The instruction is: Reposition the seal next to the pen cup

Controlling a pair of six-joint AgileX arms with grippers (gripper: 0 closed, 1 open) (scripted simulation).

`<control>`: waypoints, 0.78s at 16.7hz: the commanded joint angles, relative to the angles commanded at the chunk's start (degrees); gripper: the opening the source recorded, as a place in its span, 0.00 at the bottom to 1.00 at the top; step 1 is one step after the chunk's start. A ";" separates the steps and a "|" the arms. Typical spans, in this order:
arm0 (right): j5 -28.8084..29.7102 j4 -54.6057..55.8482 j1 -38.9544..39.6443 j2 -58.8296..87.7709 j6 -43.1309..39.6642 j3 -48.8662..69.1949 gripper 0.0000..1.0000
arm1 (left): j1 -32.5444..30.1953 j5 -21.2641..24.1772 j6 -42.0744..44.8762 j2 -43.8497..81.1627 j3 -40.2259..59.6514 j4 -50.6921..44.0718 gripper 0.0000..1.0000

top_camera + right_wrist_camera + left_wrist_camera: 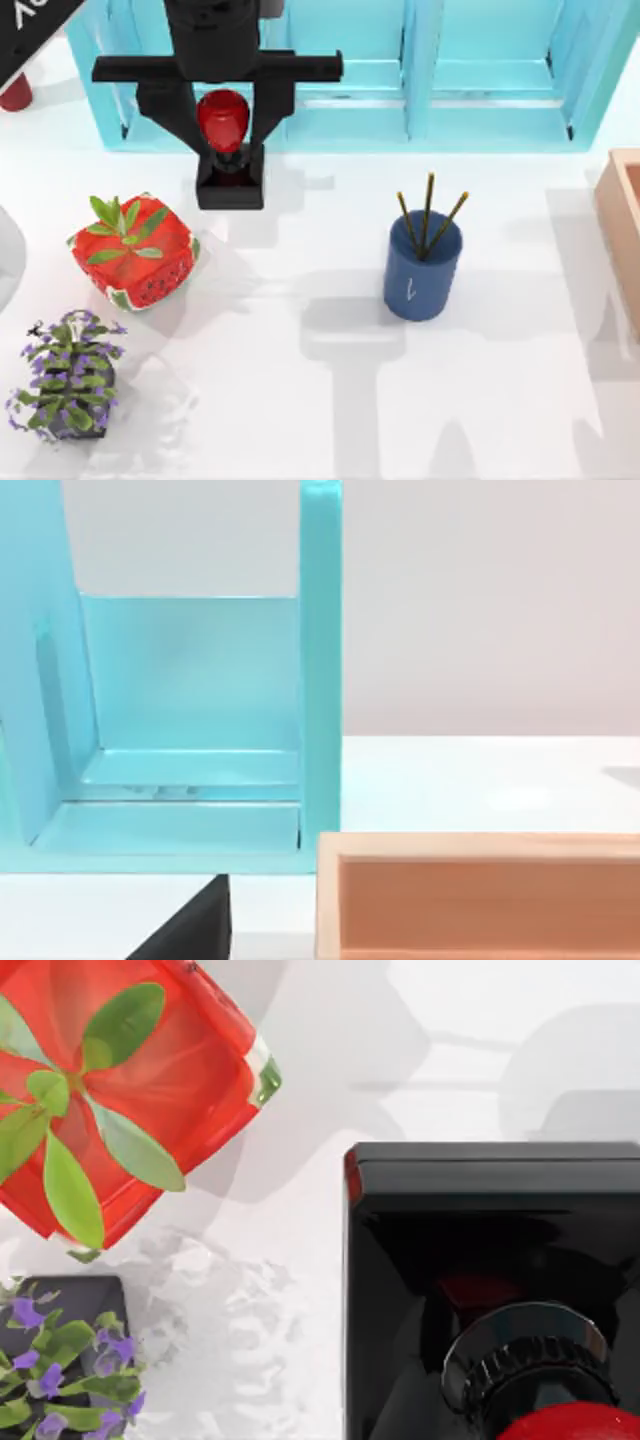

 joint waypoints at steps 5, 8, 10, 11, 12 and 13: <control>0.00 0.00 0.00 0.00 0.00 0.00 1.00 | -7.98 -0.10 -8.05 11.00 16.97 -5.15 0.00; 0.00 0.00 0.00 0.00 0.00 0.00 1.00 | -9.99 -0.24 -10.05 13.39 20.68 -6.37 0.00; 0.00 0.00 0.00 0.00 0.00 0.00 1.00 | -10.04 -0.25 -10.10 13.45 20.77 -6.39 0.00; 0.00 0.00 0.00 0.00 0.00 0.00 1.00 | -10.04 -0.25 -10.10 13.45 20.77 -6.39 0.00; 0.00 0.00 0.00 0.00 0.00 0.00 1.00 | -9.79 -0.21 -9.97 13.41 20.64 -6.27 0.00; 0.00 0.00 0.00 0.00 0.00 0.00 1.00 | -9.79 -0.18 -9.97 13.26 20.45 -6.12 0.00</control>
